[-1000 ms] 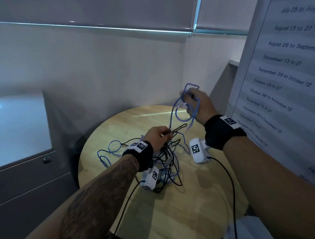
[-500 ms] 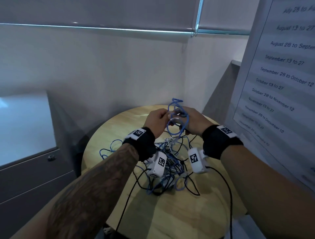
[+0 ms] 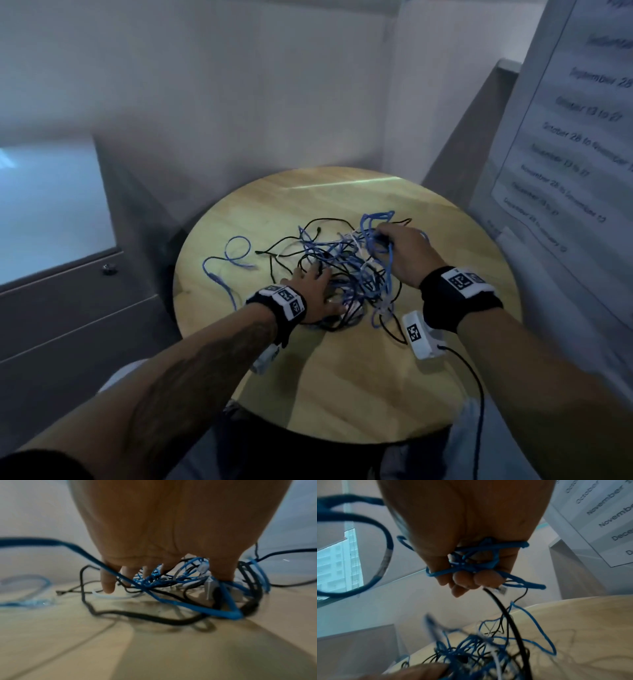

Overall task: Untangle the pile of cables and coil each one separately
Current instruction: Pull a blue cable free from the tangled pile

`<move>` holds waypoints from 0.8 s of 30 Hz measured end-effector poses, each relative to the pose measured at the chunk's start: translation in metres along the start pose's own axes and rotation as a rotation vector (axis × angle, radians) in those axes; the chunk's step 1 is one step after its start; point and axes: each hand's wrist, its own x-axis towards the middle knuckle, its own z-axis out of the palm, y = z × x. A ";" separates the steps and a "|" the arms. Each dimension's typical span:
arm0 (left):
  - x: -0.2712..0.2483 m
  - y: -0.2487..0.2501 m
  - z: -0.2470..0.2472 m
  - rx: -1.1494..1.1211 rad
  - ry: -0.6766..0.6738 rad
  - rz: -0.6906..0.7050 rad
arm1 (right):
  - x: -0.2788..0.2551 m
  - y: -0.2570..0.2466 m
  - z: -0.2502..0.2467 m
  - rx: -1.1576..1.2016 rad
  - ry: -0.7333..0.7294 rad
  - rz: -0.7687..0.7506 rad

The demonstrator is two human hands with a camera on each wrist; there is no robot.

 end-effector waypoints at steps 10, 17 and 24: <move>0.074 0.019 -0.037 -0.052 -0.009 0.067 | -0.011 0.017 0.010 0.191 0.078 -0.007; 0.036 0.004 -0.066 -0.175 0.217 0.079 | -0.018 0.010 0.020 0.259 0.227 0.065; -0.031 -0.064 -0.043 -0.072 0.040 -0.233 | -0.031 -0.021 0.019 1.183 0.263 0.362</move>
